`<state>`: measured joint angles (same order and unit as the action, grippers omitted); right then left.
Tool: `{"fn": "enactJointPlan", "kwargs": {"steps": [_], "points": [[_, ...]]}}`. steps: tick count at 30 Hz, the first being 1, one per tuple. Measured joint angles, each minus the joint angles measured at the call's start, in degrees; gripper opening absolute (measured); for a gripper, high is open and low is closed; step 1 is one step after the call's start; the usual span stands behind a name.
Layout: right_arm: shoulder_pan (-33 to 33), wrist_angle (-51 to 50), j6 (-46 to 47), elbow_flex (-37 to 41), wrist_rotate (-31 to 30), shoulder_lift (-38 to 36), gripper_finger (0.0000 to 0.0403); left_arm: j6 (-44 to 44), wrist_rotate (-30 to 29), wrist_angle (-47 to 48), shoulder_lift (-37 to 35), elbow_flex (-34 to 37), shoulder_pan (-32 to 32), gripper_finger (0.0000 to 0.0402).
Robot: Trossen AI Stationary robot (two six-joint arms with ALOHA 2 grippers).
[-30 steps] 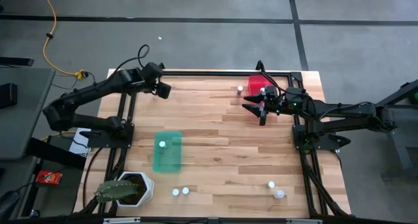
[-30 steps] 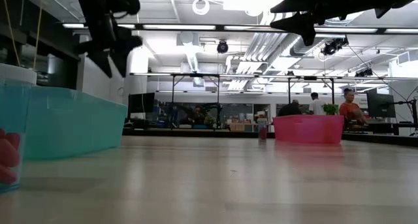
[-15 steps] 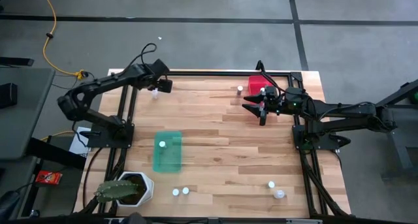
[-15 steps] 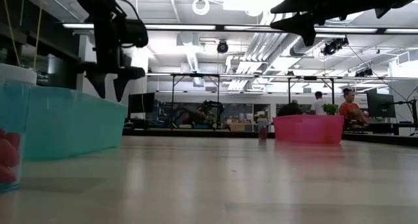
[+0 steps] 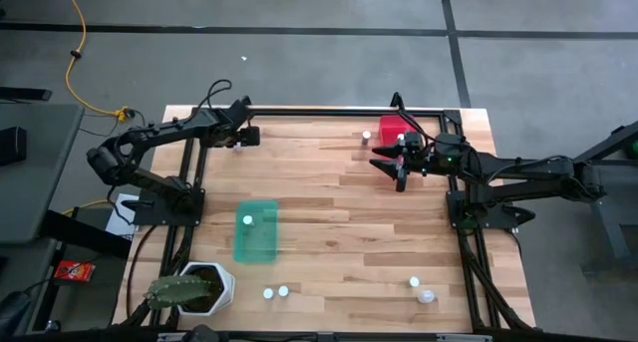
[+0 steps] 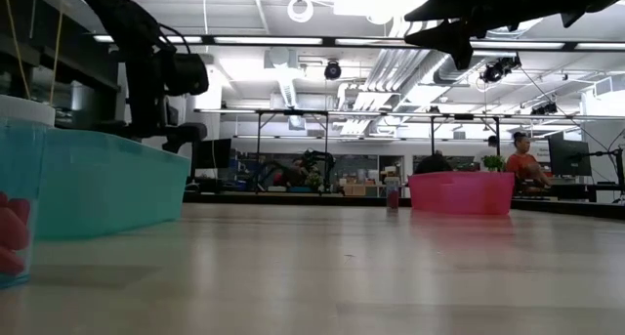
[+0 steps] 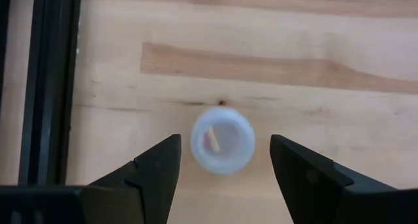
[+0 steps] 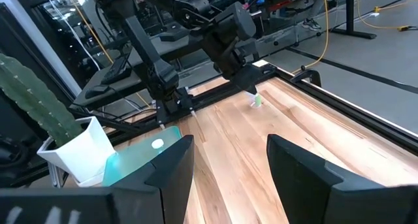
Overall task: Pick and place medicine bottles into bin by pill shape (circle, oval)
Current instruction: Put the transparent capsule bottle into the blue bin
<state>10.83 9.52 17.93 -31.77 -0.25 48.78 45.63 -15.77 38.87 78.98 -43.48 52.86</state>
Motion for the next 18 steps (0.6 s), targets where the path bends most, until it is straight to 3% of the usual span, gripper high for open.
{"fn": "enactJointPlan", "kwargs": {"steps": [18], "points": [[0.0, -0.7, 0.0, 0.0, 0.0, 0.0, 0.0186, 0.3, -1.5, -2.6, 0.0, 0.3, 0.0, 0.0211]]}}
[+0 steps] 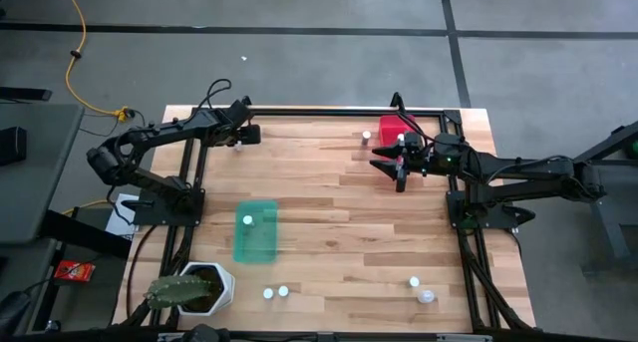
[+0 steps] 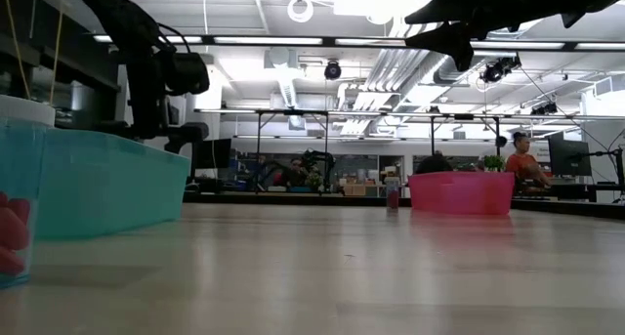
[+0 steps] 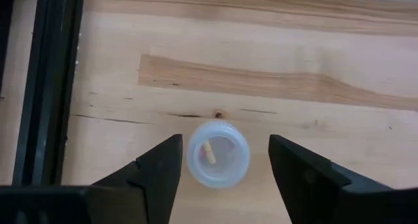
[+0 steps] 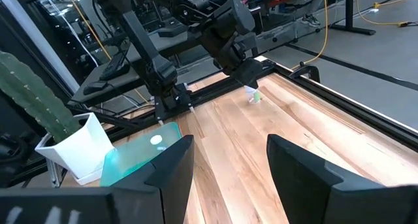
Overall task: Pick and place medicine bottles into bin by pill shape (circle, oval)
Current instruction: Put the transparent capsule bottle into the blue bin
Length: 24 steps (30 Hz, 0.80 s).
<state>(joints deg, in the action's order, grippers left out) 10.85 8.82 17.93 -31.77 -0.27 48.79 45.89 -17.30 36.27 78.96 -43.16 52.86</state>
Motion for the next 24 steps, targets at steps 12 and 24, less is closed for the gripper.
{"fn": "enactJointPlan", "kwargs": {"steps": [12, 24], "points": [[0.0, 0.0, 0.2, 0.0, 0.0, 0.0, 0.0186, 0.0, 0.3, 0.0, 0.0, 0.0, 0.0, 0.0122], [0.0, 0.0, 0.2, 0.0, 0.0, 0.0, 0.0186, -6.1, 6.7, -0.3, -5.1, -3.2, -0.3, 0.0119]]}}
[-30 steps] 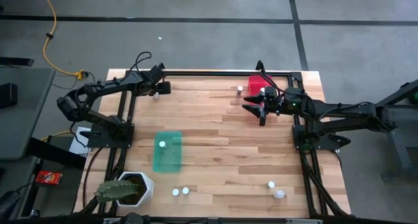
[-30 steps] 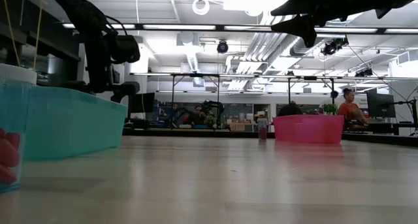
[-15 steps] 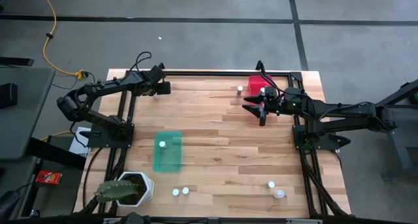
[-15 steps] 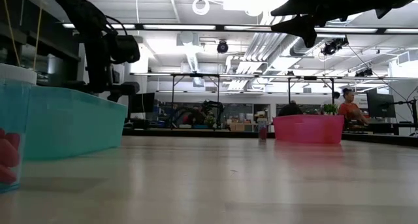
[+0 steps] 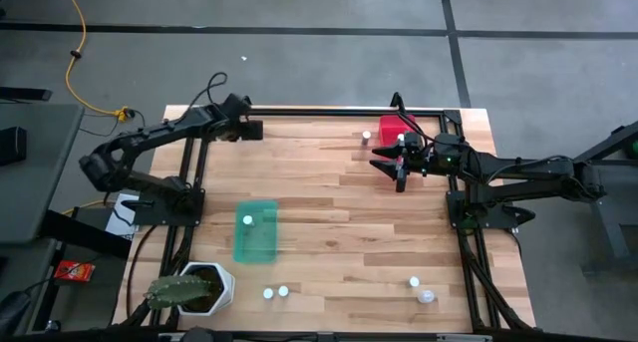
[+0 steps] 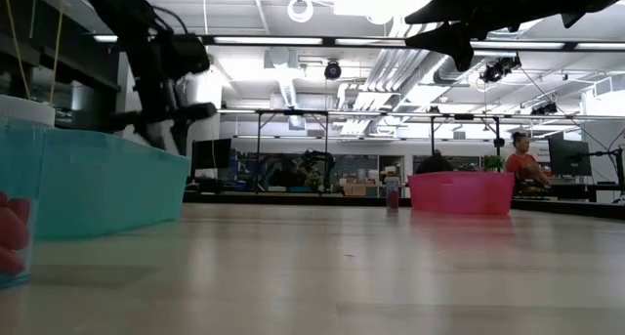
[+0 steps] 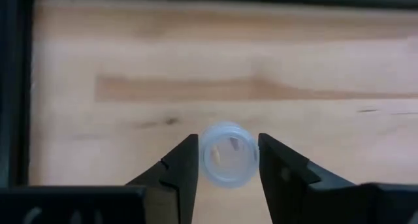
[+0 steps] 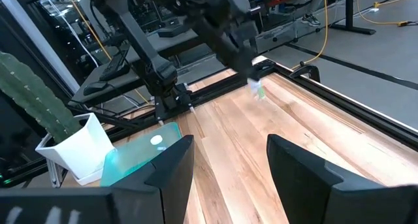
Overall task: Pick and place medicine bottles into bin by pill shape (circle, oval)
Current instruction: Put the transparent capsule bottle into the blue bin
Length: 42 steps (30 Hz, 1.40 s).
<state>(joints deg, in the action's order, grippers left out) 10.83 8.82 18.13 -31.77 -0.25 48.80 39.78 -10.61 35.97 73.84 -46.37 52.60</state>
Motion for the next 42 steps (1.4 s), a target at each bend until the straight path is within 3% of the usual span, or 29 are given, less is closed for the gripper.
{"fn": "enactJointPlan", "kwargs": {"steps": [6, 11, 18, 22, 26, 38, 42], "points": [[0.0, 0.0, -0.1, 0.0, 0.0, 0.0, 0.0186, -9.1, 10.1, -9.1, -10.3, -2.8, -4.7, 0.0119], [0.0, 0.0, -0.1, 0.0, 0.0, 0.0, 0.0186, -12.9, 15.2, -20.7, -17.5, -2.8, -14.5, 0.0119], [0.0, 0.0, -0.1, 0.0, 0.0, 0.0, 0.0186, -14.6, 13.8, -42.0, -19.9, 3.2, -31.1, 0.0124], [0.0, 0.0, -0.1, 0.0, 0.0, 0.0, 0.0186, -11.3, 8.0, -57.2, -18.0, 11.4, -38.4, 0.0125], [0.0, 0.0, -0.1, 0.0, 0.0, 0.0, 0.0186, -10.6, 3.1, -66.6, -16.1, 17.0, -41.9, 0.0126], [0.0, 0.1, -0.2, 0.0, 0.0, 0.0, 0.0186, -11.2, 2.7, -69.3, -15.3, 18.3, -41.3, 0.0127], [0.0, 0.1, -0.1, 0.0, 0.0, 0.0, 0.0186, -12.0, 8.4, -59.2, -15.3, 14.4, -41.3, 0.0127]]}}
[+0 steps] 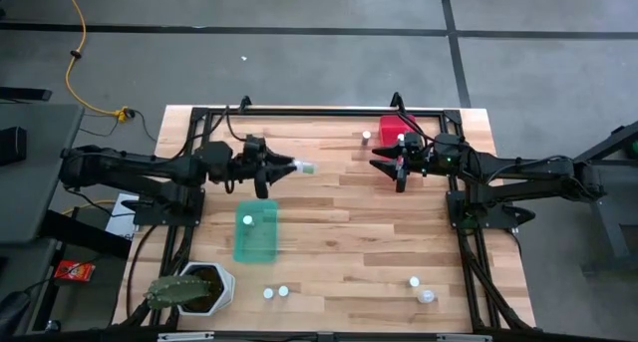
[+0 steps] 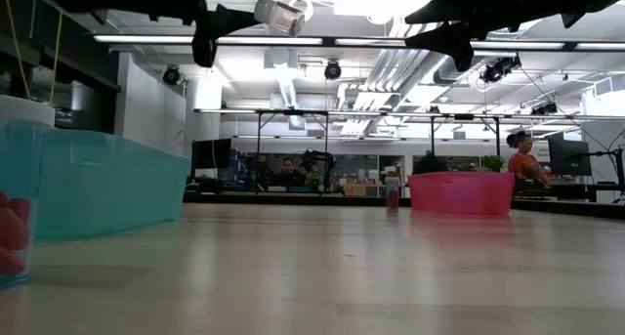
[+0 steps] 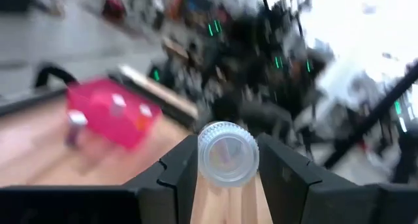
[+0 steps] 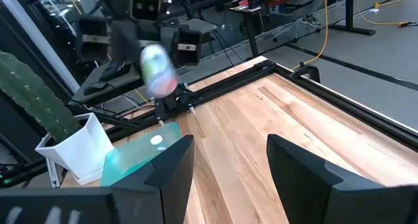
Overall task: Pick and place medicine bottles into bin by pill shape (circle, oval)
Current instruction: Put the transparent capsule bottle into the blue bin
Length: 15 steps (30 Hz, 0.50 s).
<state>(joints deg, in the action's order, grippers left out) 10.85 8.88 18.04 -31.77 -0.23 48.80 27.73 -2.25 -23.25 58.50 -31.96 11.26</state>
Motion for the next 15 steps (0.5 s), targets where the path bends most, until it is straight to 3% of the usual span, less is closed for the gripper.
{"fn": "enactJointPlan", "kwargs": {"steps": [4, 7, 11, 15], "points": [[0.0, 0.0, 0.1, 0.0, 0.0, 0.0, 0.0186, -3.6, 7.5, 19.4, 0.0, -7.5, -2.1, 0.0127], [0.0, 0.0, 0.0, 0.0, 0.0, 0.0, 0.0186, -6.9, 10.0, 35.1, 0.0, -12.6, -6.0, 0.0127], [0.0, 0.0, 0.0, 0.0, 0.0, 0.0, 0.0186, -9.4, 7.2, 51.8, 0.0, -16.9, -12.4, 0.0127], [0.0, 0.0, 0.1, 0.0, 0.0, 0.0, 0.0186, -9.5, 1.3, 59.3, 0.0, -16.1, -19.2, 0.0127]]}}
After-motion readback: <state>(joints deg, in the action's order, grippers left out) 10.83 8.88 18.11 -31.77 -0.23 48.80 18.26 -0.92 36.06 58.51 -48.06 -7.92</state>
